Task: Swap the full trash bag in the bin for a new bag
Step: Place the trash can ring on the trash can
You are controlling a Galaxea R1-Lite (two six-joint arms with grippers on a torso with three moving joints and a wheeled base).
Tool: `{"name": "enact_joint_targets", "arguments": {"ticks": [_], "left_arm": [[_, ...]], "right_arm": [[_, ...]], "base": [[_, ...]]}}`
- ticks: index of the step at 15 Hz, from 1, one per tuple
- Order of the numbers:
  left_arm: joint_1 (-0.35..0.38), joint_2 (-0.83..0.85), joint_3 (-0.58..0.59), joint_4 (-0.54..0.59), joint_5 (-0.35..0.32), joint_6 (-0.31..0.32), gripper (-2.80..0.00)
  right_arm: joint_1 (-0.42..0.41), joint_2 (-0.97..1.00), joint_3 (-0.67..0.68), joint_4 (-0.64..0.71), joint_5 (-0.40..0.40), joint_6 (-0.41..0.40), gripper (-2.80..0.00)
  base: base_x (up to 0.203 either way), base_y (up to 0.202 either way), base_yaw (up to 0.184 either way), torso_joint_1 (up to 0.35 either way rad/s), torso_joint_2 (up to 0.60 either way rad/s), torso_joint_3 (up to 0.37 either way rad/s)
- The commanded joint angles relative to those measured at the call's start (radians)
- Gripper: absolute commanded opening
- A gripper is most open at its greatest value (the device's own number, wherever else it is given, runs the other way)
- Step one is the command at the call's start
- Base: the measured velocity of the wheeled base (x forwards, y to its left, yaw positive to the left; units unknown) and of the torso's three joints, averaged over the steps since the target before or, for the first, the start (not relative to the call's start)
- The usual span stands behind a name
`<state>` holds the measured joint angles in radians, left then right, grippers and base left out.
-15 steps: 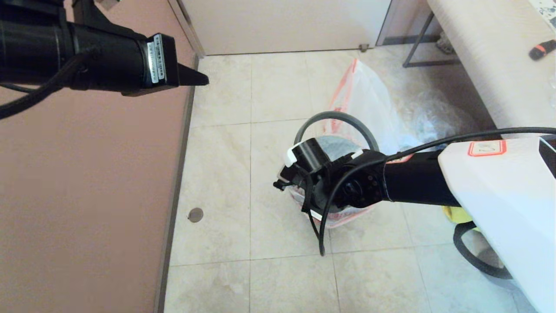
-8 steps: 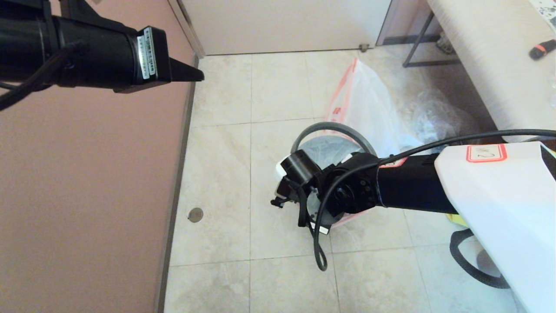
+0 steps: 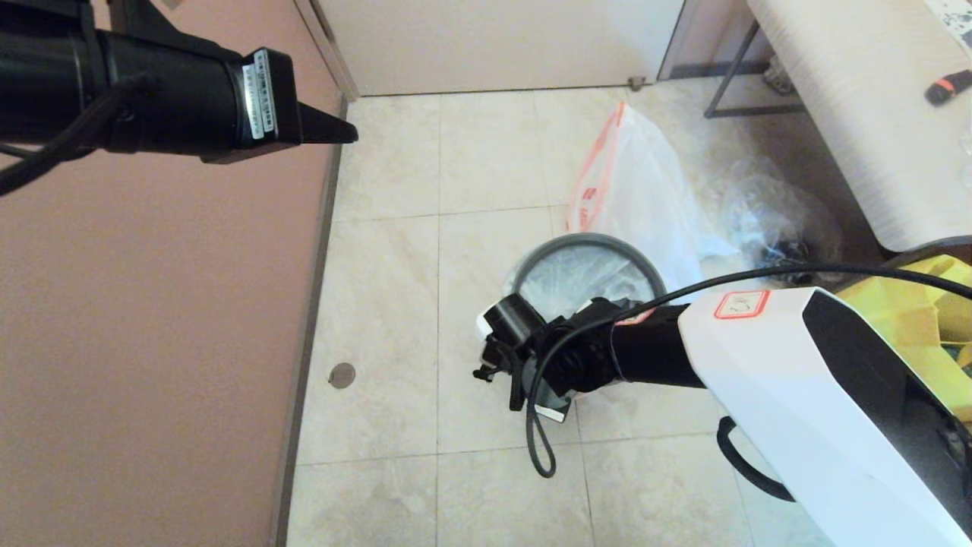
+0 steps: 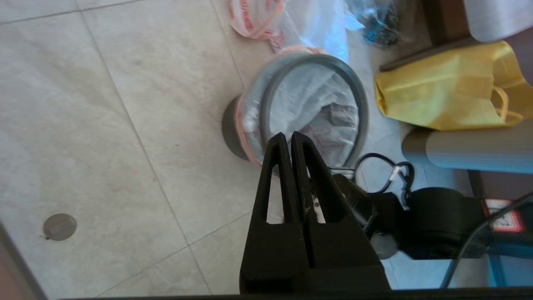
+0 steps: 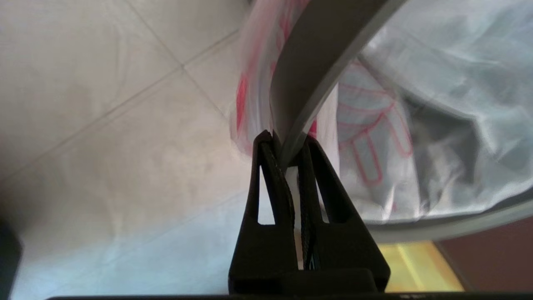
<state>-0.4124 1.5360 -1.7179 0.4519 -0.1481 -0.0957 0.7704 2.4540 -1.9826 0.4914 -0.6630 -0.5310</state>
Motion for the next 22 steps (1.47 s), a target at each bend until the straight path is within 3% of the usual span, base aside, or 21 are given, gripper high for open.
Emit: {"name": "enact_joint_targets", "arguments": {"ticks": [1,6,13,16,22], "left_arm": [[-0.012,0.000,0.007,0.002,-0.001,-0.001,-2.80],[-0.022,-0.003,0.015,0.001,0.001,0.001,-2.80],[-0.022,-0.011,0.017,0.001,0.001,-0.001,-2.80],[-0.022,-0.013,0.017,0.001,-0.001,-0.001,-2.80],[-0.022,-0.014,0.018,0.001,-0.001,-0.001,-2.80]], "right_arm": [[-0.027,0.066,-0.003,-0.068,-0.003,-0.015,-2.80],[-0.045,0.023,0.000,-0.088,-0.004,-0.018,-2.80],[0.007,-0.049,0.005,0.108,-0.038,-0.022,-2.80],[0.004,-0.068,0.003,0.097,-0.038,-0.024,-2.80],[-0.030,-0.108,0.010,-0.057,-0.038,-0.115,-2.80]], "base": [[0.000,0.000,0.000,0.000,0.00,0.000],[0.000,0.000,0.000,0.000,0.00,0.000],[0.000,0.000,0.000,0.000,0.00,0.000],[0.000,0.000,0.000,0.000,0.00,0.000],[0.000,0.000,0.000,0.000,0.00,0.000]]}}
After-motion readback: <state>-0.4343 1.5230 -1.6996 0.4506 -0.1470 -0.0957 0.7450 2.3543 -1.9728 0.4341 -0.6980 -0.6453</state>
